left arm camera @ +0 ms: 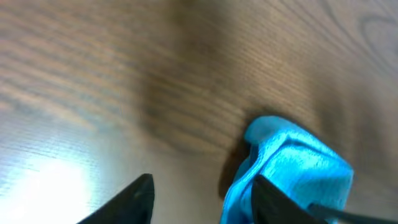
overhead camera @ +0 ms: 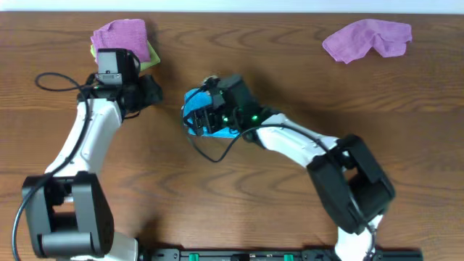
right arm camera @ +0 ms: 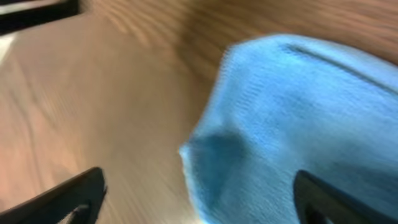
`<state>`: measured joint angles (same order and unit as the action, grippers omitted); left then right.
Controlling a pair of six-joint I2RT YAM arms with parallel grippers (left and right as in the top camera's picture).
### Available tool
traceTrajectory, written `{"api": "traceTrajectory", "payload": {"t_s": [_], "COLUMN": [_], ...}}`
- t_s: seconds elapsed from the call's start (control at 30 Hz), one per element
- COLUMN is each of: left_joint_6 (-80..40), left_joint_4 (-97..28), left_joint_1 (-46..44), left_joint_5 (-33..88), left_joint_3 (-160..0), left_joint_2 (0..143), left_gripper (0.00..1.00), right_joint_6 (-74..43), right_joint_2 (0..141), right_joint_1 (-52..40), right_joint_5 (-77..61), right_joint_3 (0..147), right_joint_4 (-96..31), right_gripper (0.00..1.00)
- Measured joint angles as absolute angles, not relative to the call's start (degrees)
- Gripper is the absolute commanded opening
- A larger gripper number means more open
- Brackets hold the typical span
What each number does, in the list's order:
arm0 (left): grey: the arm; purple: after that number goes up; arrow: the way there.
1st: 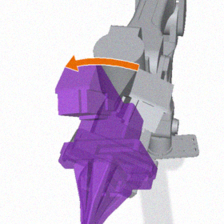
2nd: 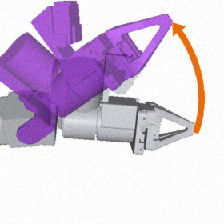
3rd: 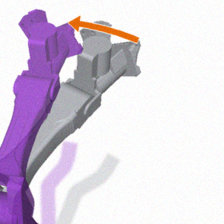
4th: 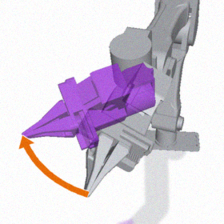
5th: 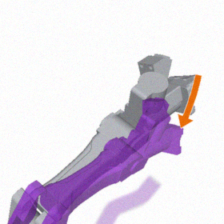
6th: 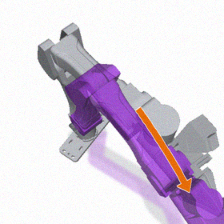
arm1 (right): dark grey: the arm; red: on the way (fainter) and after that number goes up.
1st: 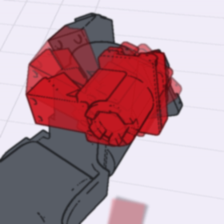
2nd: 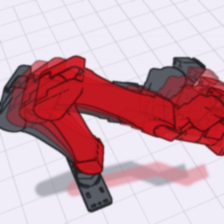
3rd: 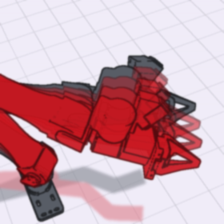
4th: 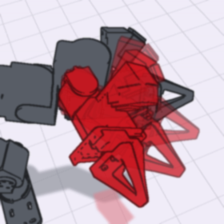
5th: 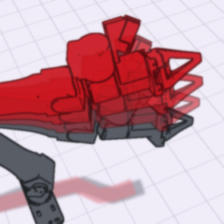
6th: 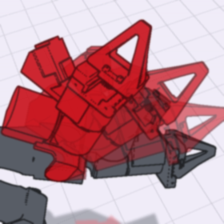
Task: Fold the cloth
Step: 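Release the folded blue cloth and withdraw the right gripper to rest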
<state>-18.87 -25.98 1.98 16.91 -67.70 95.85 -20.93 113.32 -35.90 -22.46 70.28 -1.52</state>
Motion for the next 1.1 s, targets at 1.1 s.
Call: {"api": "traceTrajectory", "payload": {"t_s": [1.1], "left_joint_6": [-32.7], "left_joint_4": [-15.1], "left_joint_1": [-2.7], "left_joint_5": [33.4], "left_joint_3": [-48.9], "left_joint_2": [92.0], "left_gripper": [0.95], "right_joint_6": [-9.7], "right_joint_2": [35.0], "right_joint_1": [-10.3], "right_joint_5": [-16.7], "right_joint_3": [38.0], "right_joint_4": [-48.6], "right_gripper": [0.99]}}
